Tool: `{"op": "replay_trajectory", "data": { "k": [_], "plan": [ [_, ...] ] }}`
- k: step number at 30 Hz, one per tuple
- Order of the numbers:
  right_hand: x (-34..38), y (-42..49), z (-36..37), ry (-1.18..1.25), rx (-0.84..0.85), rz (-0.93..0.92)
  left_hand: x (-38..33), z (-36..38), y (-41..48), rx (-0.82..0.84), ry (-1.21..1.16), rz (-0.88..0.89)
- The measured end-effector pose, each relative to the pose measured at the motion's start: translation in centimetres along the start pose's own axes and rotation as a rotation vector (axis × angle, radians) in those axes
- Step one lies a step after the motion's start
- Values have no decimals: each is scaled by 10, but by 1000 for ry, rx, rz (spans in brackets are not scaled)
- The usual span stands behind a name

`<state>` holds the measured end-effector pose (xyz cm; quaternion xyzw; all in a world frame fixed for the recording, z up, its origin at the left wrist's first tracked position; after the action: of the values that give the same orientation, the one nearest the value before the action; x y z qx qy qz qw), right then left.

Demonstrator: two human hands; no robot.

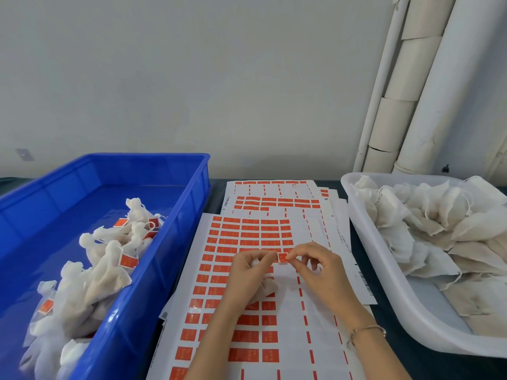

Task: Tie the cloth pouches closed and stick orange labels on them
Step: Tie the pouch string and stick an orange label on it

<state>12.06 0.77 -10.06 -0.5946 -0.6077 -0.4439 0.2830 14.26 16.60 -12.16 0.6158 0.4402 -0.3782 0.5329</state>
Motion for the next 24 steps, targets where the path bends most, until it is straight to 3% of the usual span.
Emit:
{"op": "replay_trajectory", "data": {
  "k": [9, 16, 24],
  "plan": [
    [-6, 1, 2, -23, 4, 15, 0, -1, 0, -1, 7, -7],
    [-17, 6, 1, 225, 29, 188, -4, 1, -1, 28, 32, 39],
    [-17, 6, 5, 173, 52, 193, -7, 4, -1, 73, 32, 92]
  ]
}}
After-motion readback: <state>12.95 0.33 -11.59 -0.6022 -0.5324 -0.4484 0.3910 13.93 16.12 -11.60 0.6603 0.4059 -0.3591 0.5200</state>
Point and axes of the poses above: each hand's wrist, its own y-axis towards the middle knuckle, its own z-axis out of the palm, x = y × z, the point moved 6 cm from there along y, towards the middle knuckle, and after that the axes turned 14 degrees about z, right-handed, at the moved point
